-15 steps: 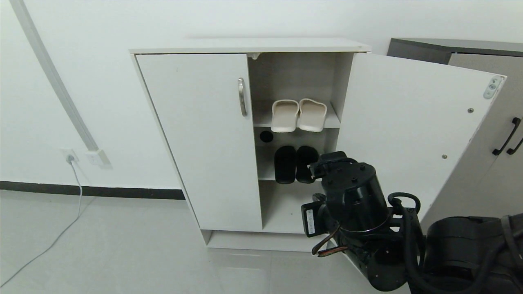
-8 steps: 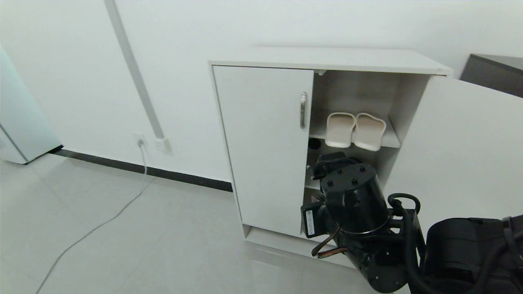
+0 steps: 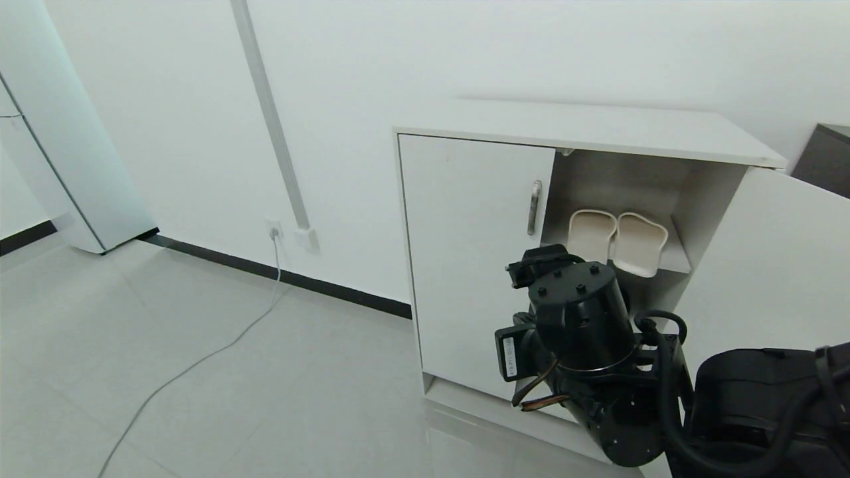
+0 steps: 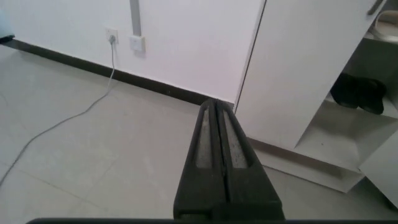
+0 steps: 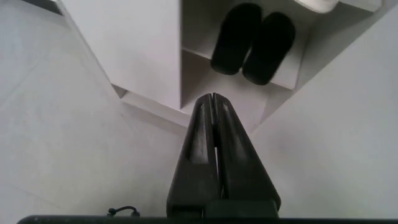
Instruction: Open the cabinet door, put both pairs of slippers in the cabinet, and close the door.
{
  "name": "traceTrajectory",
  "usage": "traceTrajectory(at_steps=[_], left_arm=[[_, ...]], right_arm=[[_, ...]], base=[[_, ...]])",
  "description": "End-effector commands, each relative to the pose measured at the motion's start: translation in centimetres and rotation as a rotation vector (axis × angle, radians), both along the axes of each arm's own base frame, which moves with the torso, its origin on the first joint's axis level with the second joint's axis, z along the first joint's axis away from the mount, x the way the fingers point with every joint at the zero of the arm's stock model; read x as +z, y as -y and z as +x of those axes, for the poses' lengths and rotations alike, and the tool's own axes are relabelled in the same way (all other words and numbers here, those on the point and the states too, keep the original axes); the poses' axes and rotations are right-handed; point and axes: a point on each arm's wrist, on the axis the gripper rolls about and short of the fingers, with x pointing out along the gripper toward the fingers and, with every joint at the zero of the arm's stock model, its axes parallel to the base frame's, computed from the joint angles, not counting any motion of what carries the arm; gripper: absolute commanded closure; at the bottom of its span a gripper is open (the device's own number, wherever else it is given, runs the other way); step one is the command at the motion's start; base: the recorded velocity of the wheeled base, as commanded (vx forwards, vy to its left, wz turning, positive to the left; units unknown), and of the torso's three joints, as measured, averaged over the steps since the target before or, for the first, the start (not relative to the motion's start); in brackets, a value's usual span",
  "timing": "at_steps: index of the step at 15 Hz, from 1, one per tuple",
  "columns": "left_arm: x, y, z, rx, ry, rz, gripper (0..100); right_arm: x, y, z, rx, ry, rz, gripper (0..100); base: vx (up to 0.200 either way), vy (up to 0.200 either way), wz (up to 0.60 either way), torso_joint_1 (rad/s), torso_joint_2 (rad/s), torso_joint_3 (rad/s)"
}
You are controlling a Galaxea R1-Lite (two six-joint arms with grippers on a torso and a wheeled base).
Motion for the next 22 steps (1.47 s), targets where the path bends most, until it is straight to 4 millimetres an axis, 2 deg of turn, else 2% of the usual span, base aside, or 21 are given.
traceTrajectory(at_steps=[1, 4, 13, 22], left_arm=[[0.00, 0.00, 0.01, 0.000, -0.001, 0.000, 100], [0.00, 0.00, 0.01, 0.000, -0.001, 0.000, 100], [0.00, 0.00, 0.01, -0.001, -0.001, 0.000, 100], [0.00, 0.00, 0.01, 0.000, -0.001, 0.000, 100]], right_arm=[[-0.10, 0.04, -0.06, 0.001, -0.002, -0.002, 100], [-0.18, 0.08, -0.08, 0.001, -0.004, -0.006, 100], [-0.43, 0.20, 0.20, -0.004, -0.005, -0.023, 100], [-0.48, 0.28, 0.34, -0.008, -0.005, -0.025, 100]], base=[[0.000, 0.000, -0.60, 0.002, -0.01, -0.012], [0.000, 0.000, -0.60, 0.010, 0.00, -0.001], [0.000, 0.000, 0.00, 0.000, 0.00, 0.000], [0.000, 0.000, 0.00, 0.130, -0.41, -0.275]])
